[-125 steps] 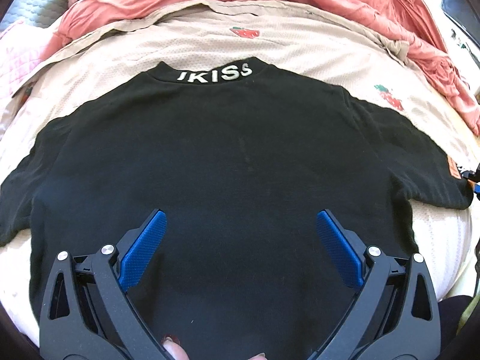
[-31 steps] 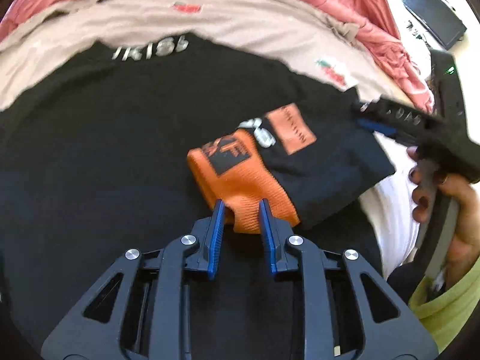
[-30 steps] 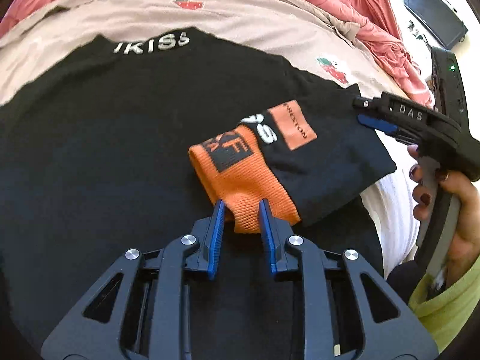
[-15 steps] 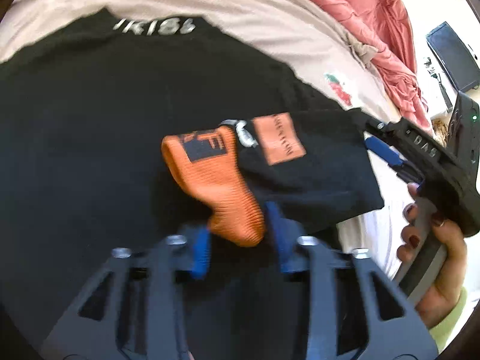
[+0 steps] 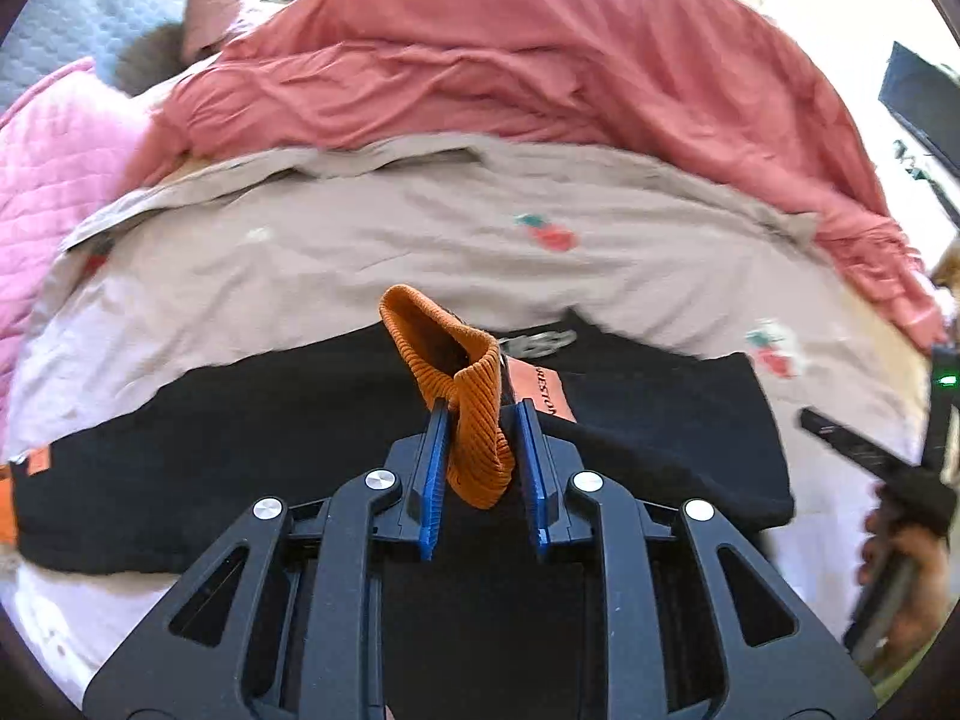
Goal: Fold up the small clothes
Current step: 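Lift and reposition the cuff on the shirt body with the left gripper, then release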
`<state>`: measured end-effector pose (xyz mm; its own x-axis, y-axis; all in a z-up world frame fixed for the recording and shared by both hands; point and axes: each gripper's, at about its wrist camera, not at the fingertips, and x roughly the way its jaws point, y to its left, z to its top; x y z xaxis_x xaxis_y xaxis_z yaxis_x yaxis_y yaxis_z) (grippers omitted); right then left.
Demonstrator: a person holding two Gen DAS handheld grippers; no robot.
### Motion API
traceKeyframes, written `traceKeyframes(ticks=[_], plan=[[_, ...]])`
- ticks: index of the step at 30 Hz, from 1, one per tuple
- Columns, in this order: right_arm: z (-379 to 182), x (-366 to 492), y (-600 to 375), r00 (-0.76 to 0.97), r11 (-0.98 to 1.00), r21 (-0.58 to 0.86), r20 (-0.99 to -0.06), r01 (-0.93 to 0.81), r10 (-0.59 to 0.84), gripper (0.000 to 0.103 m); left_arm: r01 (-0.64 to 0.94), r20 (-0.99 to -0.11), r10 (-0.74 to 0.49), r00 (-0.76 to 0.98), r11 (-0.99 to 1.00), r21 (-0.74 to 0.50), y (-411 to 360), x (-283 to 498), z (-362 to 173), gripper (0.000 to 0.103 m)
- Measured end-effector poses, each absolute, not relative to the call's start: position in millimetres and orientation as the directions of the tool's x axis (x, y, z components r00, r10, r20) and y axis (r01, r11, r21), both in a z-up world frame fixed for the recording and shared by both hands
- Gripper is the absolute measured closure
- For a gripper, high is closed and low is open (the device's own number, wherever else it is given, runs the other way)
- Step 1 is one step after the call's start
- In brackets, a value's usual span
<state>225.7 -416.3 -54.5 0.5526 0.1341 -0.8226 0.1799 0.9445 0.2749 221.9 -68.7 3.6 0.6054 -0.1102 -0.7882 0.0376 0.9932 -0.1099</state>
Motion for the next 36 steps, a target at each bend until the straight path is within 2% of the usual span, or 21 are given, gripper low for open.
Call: traceKeyframes(ticks=[6, 14, 16, 18, 20, 22, 23, 25, 28, 30, 31, 32, 33, 34, 36], plan=[[-56, 227, -399, 0.553, 0.964, 0.231, -0.824, 0.131, 0.123, 0.04, -0.044, -0.852, -0.099, 0.513, 0.989, -0.142, -31, 228, -43, 0.087], [-49, 222, -325, 0.576, 0.975, 0.168, -0.787, -0.143, 0.22, 0.04, 0.012, -0.814, -0.13, 0.567, 0.989, -0.15, -23, 206, -47, 0.087], [-57, 222, -307, 0.536, 0.968, 0.156, -0.809, -0.197, 0.24, 0.04, 0.021, -0.826, -0.144, 0.545, 0.987, -0.158, -21, 198, -53, 0.084], [-69, 222, -294, 0.477, 0.97, 0.089, -0.858, -0.225, 0.189, 0.039, 0.003, -0.853, -0.14, 0.502, 0.987, -0.161, -13, 194, -65, 0.083], [-82, 222, -286, 0.434, 0.966, 0.013, -0.892, -0.259, 0.129, 0.037, -0.02, -0.857, -0.154, 0.492, 0.982, -0.188, -2, 192, -72, 0.08], [-83, 221, -282, 0.437, 0.96, -0.017, -0.892, -0.279, 0.111, 0.036, -0.056, -0.849, -0.194, 0.492, 0.966, -0.253, 12, 193, -72, 0.071], [-81, 220, -283, 0.438, 0.961, -0.005, -0.891, -0.277, 0.122, 0.033, -0.073, -0.84, -0.224, 0.494, 0.952, -0.296, 18, 197, -70, 0.068], [-79, 221, -285, 0.439, 0.961, 0.026, -0.886, -0.274, 0.149, 0.03, -0.082, -0.828, -0.257, 0.498, 0.937, -0.341, 21, 204, -67, 0.056], [-76, 219, -288, 0.451, 0.96, 0.059, -0.874, -0.275, 0.183, 0.03, -0.093, -0.826, -0.264, 0.498, 0.931, -0.354, 19, 221, -67, 0.048], [-73, 219, -286, 0.455, 0.958, 0.081, -0.867, -0.273, 0.203, 0.03, -0.104, -0.834, -0.273, 0.479, 0.926, -0.363, 14, 230, -74, 0.047], [-72, 219, -286, 0.456, 0.958, 0.092, -0.864, -0.273, 0.213, 0.03, -0.109, -0.845, -0.27, 0.463, 0.928, -0.356, 10, 234, -79, 0.049], [-71, 219, -286, 0.456, 0.957, 0.093, -0.864, -0.273, 0.214, 0.03, -0.114, -0.856, -0.257, 0.449, 0.933, -0.34, 7, 236, -83, 0.057], [-72, 219, -286, 0.455, 0.958, 0.089, -0.865, -0.274, 0.211, 0.03, -0.128, -0.874, -0.213, 0.437, 0.947, -0.295, 3, 238, -87, 0.083], [-72, 220, -285, 0.456, 0.957, 0.085, -0.866, -0.276, 0.208, 0.03, -0.129, -0.876, -0.183, 0.446, 0.956, -0.265, -1, 238, -85, 0.09], [-71, 220, -285, 0.457, 0.957, 0.089, -0.864, -0.275, 0.212, 0.03, -0.112, -0.839, -0.171, 0.516, 0.958, -0.264, -3, 234, -69, 0.092]])
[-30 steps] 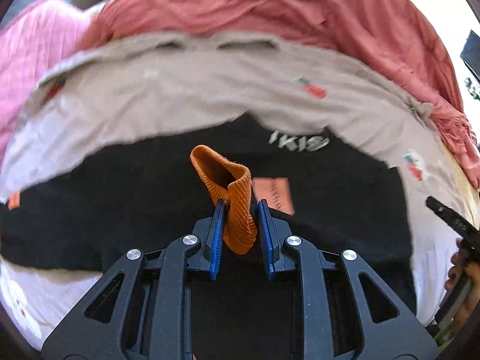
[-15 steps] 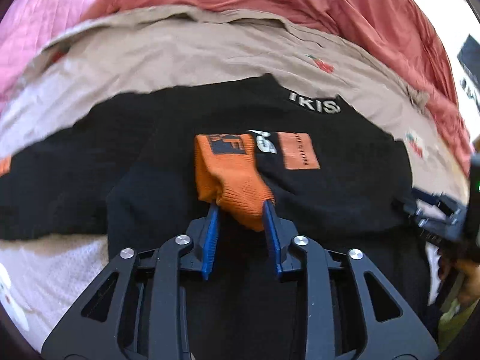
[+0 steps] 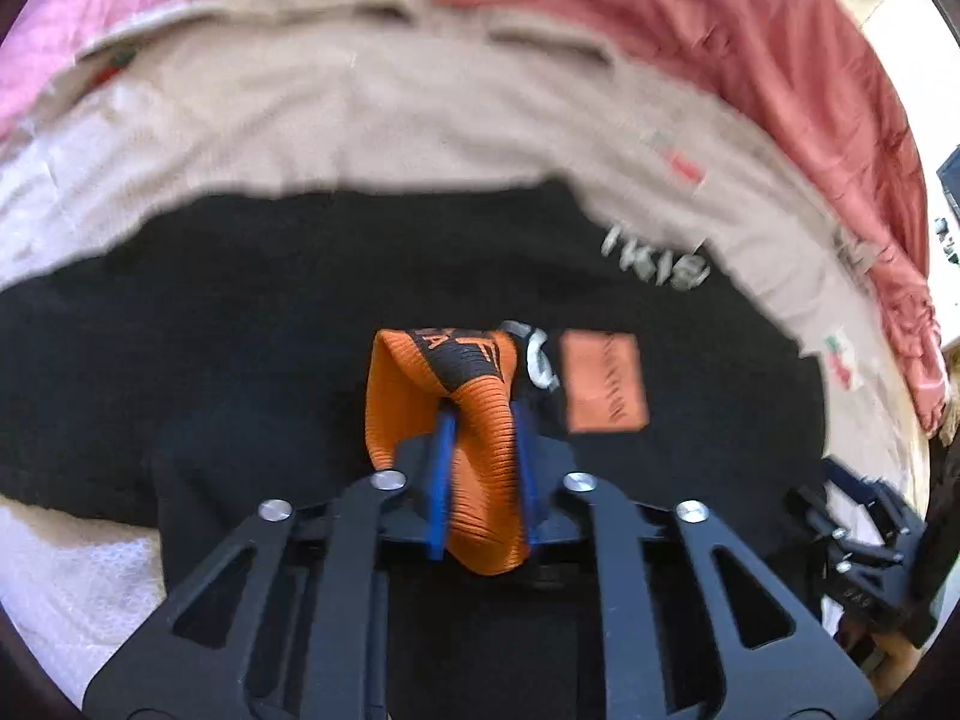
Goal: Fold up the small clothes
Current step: 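Lift and reposition the cuff on the shirt body with the left gripper, then release, then move the left tool to the other orange-banded sleeve cuff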
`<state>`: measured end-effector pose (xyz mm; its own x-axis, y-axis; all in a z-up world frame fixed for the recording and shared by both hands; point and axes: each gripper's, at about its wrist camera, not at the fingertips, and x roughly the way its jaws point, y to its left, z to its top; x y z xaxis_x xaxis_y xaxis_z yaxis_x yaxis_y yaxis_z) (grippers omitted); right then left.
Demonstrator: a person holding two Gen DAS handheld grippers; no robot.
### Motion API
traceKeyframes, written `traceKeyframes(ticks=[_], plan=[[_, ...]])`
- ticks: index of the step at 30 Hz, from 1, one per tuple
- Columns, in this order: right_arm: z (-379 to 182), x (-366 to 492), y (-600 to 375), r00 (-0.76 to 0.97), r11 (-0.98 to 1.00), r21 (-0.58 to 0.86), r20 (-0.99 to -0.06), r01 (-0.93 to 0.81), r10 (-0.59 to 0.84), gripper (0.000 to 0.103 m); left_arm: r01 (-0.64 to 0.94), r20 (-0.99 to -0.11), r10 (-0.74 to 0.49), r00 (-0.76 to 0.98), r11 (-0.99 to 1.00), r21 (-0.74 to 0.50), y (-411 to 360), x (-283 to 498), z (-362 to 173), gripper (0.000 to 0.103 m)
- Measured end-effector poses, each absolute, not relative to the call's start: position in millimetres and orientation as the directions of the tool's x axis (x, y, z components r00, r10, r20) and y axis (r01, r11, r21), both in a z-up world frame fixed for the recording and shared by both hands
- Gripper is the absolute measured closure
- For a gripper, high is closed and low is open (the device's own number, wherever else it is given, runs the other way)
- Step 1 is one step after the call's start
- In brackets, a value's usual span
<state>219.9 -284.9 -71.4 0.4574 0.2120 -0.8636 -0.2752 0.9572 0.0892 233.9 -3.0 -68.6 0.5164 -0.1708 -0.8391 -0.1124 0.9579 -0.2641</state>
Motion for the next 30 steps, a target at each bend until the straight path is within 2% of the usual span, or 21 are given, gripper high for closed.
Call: traceKeyframes(ticks=[4, 8, 12, 17, 20, 24, 30], plan=[[-70, 221, -285, 0.461, 0.956, 0.111, -0.857, -0.272, 0.231, 0.03, -0.067, -0.773, -0.093, 0.627, 0.983, -0.173, -9, 226, -39, 0.092], [-77, 220, -280, 0.442, 0.956, 0.088, -0.872, -0.279, 0.21, 0.03, -0.102, -0.838, -0.044, 0.544, 0.988, -0.118, -2, 240, -61, 0.089], [-76, 217, -273, 0.453, 0.951, 0.034, -0.874, -0.306, 0.177, 0.03, -0.154, -0.868, -0.027, 0.496, 0.981, -0.119, 15, 236, -82, 0.075], [-63, 216, -276, 0.497, 0.951, 0.072, -0.839, -0.302, 0.222, 0.03, -0.172, -0.818, 0.017, 0.575, 0.98, -0.1, 17, 214, -57, 0.076], [-62, 214, -272, 0.495, 0.945, 0.071, -0.838, -0.319, 0.23, 0.03, -0.098, -0.797, -0.004, 0.604, 0.992, -0.08, -3, 208, -44, 0.076], [-67, 212, -265, 0.474, 0.938, 0.056, -0.852, -0.342, 0.224, 0.03, 0.003, -0.83, -0.032, 0.557, 0.999, -0.036, -36, 213, -58, 0.076], [-82, 214, -264, 0.427, 0.942, 0.034, -0.885, -0.335, 0.184, 0.03, -0.02, -0.877, -0.018, 0.48, 0.999, -0.032, -32, 216, -96, 0.07]])
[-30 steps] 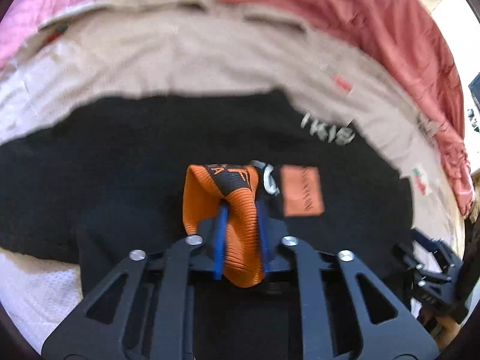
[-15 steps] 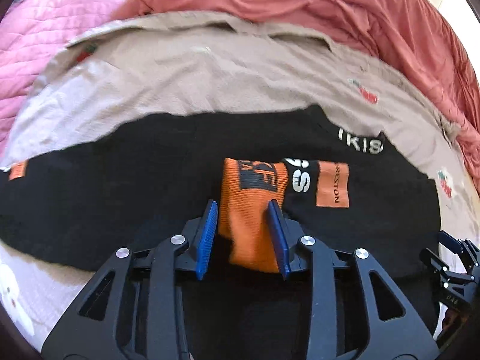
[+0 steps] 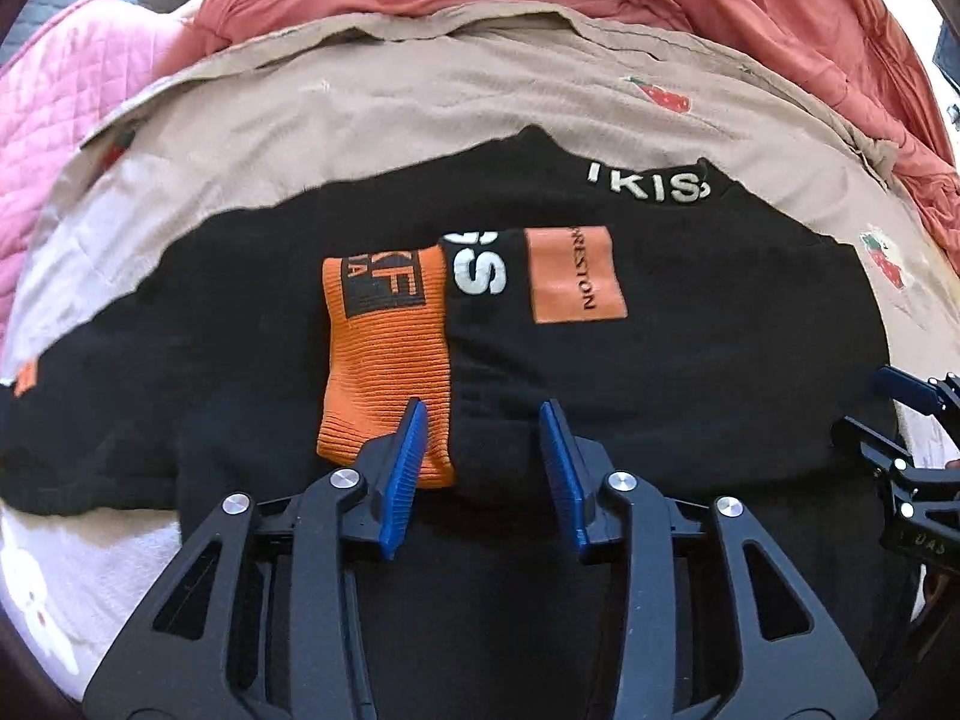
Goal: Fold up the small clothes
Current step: 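Move the left tool to the other orange-banded sleeve cuff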
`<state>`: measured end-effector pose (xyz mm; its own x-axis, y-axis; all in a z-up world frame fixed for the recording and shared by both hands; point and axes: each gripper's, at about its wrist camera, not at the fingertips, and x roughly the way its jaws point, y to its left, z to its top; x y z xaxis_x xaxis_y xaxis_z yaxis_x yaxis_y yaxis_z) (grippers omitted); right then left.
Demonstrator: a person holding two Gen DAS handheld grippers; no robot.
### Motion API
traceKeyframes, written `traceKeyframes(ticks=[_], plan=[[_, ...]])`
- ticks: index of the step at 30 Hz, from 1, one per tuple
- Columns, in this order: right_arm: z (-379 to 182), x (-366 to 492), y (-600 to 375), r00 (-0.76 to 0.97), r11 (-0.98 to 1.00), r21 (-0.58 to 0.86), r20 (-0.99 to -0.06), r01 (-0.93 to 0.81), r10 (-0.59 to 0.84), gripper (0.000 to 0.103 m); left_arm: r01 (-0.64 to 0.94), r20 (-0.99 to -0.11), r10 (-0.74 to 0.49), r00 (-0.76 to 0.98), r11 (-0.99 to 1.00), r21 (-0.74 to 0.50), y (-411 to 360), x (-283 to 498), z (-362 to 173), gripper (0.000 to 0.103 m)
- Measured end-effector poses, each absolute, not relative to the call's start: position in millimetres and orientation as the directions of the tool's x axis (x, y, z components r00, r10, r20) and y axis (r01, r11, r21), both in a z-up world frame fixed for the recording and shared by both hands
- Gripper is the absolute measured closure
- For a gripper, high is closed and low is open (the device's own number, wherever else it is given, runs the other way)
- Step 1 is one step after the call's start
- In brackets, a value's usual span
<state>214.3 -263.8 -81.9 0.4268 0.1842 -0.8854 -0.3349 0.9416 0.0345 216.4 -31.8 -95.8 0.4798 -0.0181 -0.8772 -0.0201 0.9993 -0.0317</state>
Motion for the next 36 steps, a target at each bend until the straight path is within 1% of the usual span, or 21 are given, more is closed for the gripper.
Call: traceKeyframes(ticks=[6, 8, 10, 12, 15, 16, 17, 20, 22, 24, 26, 28, 29, 31, 32, 34, 36], plan=[[-89, 214, -264, 0.408, 0.94, 0.038, -0.894, -0.339, 0.183, 0.03, -0.037, -0.868, -0.05, 0.494, 0.996, -0.079, -26, 212, -97, 0.069], [-90, 213, -264, 0.41, 0.94, 0.038, -0.894, -0.338, 0.183, 0.03, -0.032, -0.867, -0.054, 0.496, 0.996, -0.081, -27, 209, -95, 0.065], [-90, 213, -265, 0.41, 0.941, 0.04, -0.893, -0.337, 0.185, 0.03, -0.027, -0.866, -0.061, 0.496, 0.996, -0.086, -28, 208, -91, 0.056], [-89, 212, -265, 0.412, 0.94, 0.042, -0.891, -0.337, 0.188, 0.03, -0.026, -0.864, -0.062, 0.5, 0.996, -0.086, -30, 207, -87, 0.053], [-88, 212, -266, 0.412, 0.94, 0.061, -0.888, -0.336, 0.205, 0.03, -0.03, -0.862, -0.058, 0.503, 0.996, -0.085, -30, 204, -82, 0.051], [-88, 211, -267, 0.41, 0.94, 0.074, -0.886, -0.333, 0.215, 0.027, -0.034, -0.861, -0.058, 0.505, 0.996, -0.086, -29, 202, -80, 0.05], [-87, 211, -267, 0.409, 0.94, 0.085, -0.884, -0.332, 0.225, 0.02, -0.038, -0.86, -0.057, 0.507, 0.995, -0.089, -27, 201, -79, 0.049], [-83, 210, -266, 0.411, 0.936, 0.122, -0.874, -0.331, 0.26, 0.02, -0.047, -0.861, -0.054, 0.506, 0.995, -0.091, -23, 196, -76, 0.046], [-81, 210, -264, 0.422, 0.934, 0.116, -0.869, -0.338, 0.26, 0.02, -0.056, -0.861, -0.047, 0.507, 0.995, -0.088, -20, 193, -73, 0.043], [-79, 209, -262, 0.431, 0.934, 0.107, -0.865, -0.342, 0.257, 0.02, -0.063, -0.859, -0.045, 0.51, 0.994, -0.09, -17, 190, -70, 0.042], [-76, 207, -262, 0.44, 0.934, 0.106, -0.86, -0.34, 0.258, 0.016, -0.072, -0.859, -0.035, 0.511, 0.994, -0.084, -13, 187, -67, 0.041], [-71, 204, -263, 0.458, 0.935, 0.107, -0.849, -0.337, 0.262, 0.013, -0.075, -0.856, -0.034, 0.516, 0.994, -0.085, -10, 183, -64, 0.036], [-69, 203, -263, 0.465, 0.935, 0.109, -0.844, -0.338, 0.266, 0.012, -0.075, -0.854, -0.033, 0.52, 0.994, -0.085, -9, 181, -62, 0.035], [-63, 200, -260, 0.485, 0.933, 0.105, -0.831, -0.344, 0.272, 0.01, -0.078, -0.851, -0.027, 0.524, 0.994, -0.08, -7, 179, -58, 0.028], [-62, 200, -260, 0.493, 0.933, 0.101, -0.827, -0.346, 0.272, 0.009, -0.079, -0.85, -0.025, 0.525, 0.994, -0.078, -6, 178, -57, 0.027], [-58, 196, -257, 0.51, 0.931, 0.093, -0.815, -0.352, 0.275, 0.008, -0.083, -0.848, -0.021, 0.529, 0.994, -0.077, -4, 175, -53, 0.02], [-56, 193, -254, 0.522, 0.931, 0.087, -0.808, -0.356, 0.275, 0.007, -0.084, -0.846, -0.02, 0.533, 0.994, -0.076, -1, 172, -49, 0.016]])
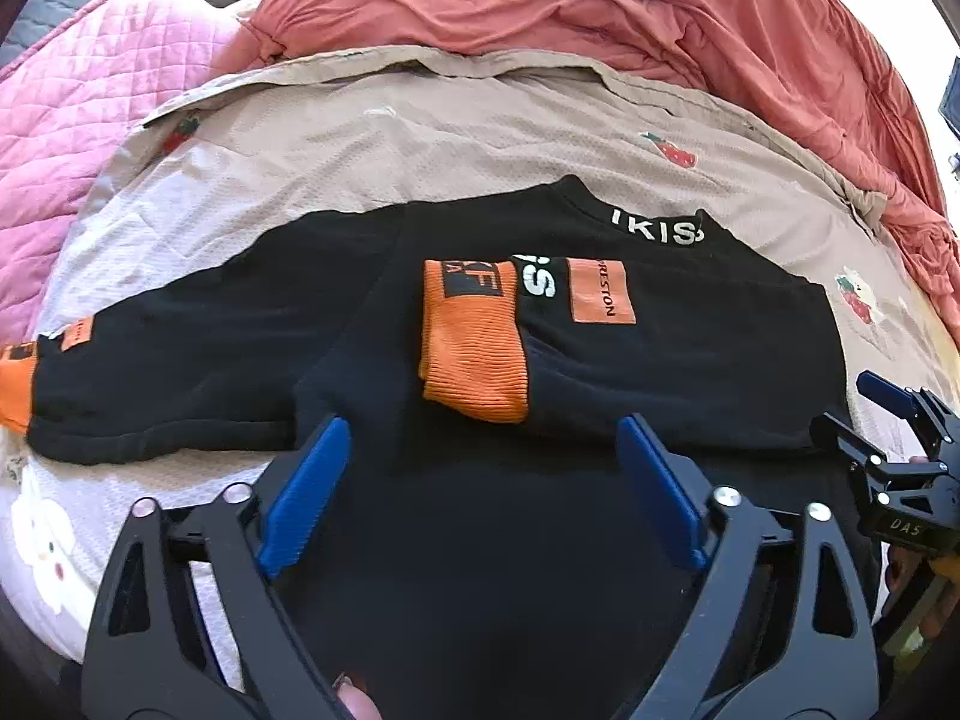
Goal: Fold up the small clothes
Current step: 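Move the left tool to the other orange-banded sleeve cuff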
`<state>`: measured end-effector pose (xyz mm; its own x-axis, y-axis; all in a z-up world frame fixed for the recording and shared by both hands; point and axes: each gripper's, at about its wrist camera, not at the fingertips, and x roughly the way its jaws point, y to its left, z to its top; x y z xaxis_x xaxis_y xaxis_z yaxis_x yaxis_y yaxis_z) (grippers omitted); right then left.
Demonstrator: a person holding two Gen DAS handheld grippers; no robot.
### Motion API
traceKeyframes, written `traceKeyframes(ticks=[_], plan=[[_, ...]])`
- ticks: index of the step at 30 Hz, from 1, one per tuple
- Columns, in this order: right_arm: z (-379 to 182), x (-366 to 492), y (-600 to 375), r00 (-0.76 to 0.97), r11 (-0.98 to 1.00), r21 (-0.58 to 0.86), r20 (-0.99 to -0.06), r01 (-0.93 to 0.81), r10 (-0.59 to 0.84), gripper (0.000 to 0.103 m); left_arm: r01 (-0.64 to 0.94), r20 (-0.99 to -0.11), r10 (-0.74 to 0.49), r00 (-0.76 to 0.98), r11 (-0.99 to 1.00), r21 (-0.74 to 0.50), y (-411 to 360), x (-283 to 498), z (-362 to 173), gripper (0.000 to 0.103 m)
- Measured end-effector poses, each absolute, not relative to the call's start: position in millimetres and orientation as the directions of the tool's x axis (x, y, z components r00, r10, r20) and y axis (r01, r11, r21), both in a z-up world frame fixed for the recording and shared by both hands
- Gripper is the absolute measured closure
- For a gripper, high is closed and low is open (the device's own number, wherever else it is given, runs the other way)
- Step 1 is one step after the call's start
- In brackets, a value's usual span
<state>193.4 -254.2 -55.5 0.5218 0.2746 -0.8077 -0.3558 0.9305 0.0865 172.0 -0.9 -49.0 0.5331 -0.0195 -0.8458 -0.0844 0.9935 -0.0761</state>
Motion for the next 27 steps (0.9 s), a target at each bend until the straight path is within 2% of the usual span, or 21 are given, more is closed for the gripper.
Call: traceKeyframes(ticks=[3, 16, 27], plan=[[-52, 188, -252, 0.538, 0.93, 0.078, -0.797, -0.359, 0.274, 0.007, -0.082, -0.839, -0.011, 0.544, 0.994, -0.066, 2, 166, -42, 0.01], [-24, 164, -252, 0.641, 0.947, 0.064, -0.721, -0.315, 0.262, 0.005, -0.122, -0.811, 0.008, 0.585, 0.989, -0.078, 37, 145, -17, 0.009], [-9, 130, -212, 0.662, 0.933, 0.057, -0.69, -0.355, 0.294, 0.005, -0.243, -0.773, 0.108, 0.625, 0.968, -0.062, 100, 126, -5, 0.009]])
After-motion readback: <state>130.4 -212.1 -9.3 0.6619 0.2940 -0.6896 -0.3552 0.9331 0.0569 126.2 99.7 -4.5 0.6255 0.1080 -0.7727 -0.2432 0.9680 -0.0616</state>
